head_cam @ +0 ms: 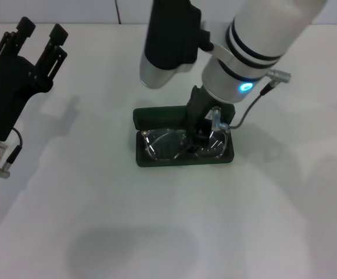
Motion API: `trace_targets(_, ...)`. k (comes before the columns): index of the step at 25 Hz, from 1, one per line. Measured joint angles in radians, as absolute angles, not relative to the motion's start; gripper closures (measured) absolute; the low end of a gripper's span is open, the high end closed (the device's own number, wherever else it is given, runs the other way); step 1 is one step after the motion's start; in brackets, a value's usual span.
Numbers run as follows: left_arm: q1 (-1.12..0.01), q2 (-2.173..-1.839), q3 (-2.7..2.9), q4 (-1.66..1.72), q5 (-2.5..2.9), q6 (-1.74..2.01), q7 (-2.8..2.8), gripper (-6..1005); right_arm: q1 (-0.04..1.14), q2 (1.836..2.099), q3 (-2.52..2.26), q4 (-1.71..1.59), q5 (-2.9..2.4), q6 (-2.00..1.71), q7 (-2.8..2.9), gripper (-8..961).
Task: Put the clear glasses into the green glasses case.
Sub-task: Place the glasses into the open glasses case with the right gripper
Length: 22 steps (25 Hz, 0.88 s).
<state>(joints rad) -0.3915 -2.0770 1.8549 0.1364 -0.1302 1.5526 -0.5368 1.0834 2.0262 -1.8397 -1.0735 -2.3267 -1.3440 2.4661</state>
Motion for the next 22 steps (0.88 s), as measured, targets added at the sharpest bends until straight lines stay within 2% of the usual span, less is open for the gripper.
trace_targets(2, -0.393, -2.077, 1.858, 0.136, -0.13, 1.552, -0.537, 302, 1.077, 2.027, -1.845, -1.074, -2.336, -1.353, 2.465, 436)
trace_targets(22, -0.4, -2.079, 1.864, 0.137, -0.129, 1.548, -0.537, 302, 1.064, 2.028, -1.986, -1.01, -2.3, -1.2, 2.474, 447)
